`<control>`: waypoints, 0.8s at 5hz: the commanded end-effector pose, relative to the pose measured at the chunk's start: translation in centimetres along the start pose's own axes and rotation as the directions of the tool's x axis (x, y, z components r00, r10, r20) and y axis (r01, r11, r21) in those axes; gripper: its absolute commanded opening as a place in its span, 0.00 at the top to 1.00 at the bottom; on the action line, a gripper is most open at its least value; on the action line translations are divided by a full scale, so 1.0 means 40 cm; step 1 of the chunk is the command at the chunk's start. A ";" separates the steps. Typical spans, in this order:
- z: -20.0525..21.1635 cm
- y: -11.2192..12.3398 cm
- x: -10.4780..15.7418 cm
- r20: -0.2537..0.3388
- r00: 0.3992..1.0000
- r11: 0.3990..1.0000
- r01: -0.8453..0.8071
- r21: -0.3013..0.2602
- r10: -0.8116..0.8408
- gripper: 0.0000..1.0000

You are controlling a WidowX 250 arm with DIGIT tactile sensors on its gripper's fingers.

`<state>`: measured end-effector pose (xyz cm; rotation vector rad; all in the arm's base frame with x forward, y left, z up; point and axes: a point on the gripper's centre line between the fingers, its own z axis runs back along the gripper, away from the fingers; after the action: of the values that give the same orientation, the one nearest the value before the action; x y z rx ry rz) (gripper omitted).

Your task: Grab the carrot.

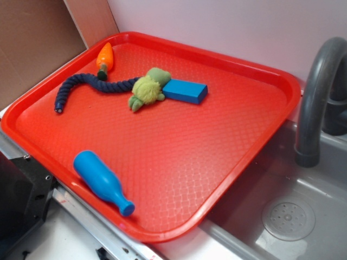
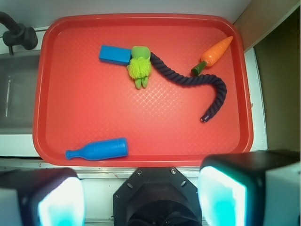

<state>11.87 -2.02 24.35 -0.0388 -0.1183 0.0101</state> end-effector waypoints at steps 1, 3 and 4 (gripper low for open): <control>0.000 0.000 0.000 0.000 1.000 1.000 0.000 0.000 0.000 0.00; -0.094 0.109 0.108 0.258 0.852 0.888 -0.457 -0.060 0.456 0.00; -0.166 0.183 0.166 0.321 0.739 0.796 -0.599 -0.089 0.592 0.00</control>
<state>19.39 4.44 17.28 -0.0497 -0.4126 0.6529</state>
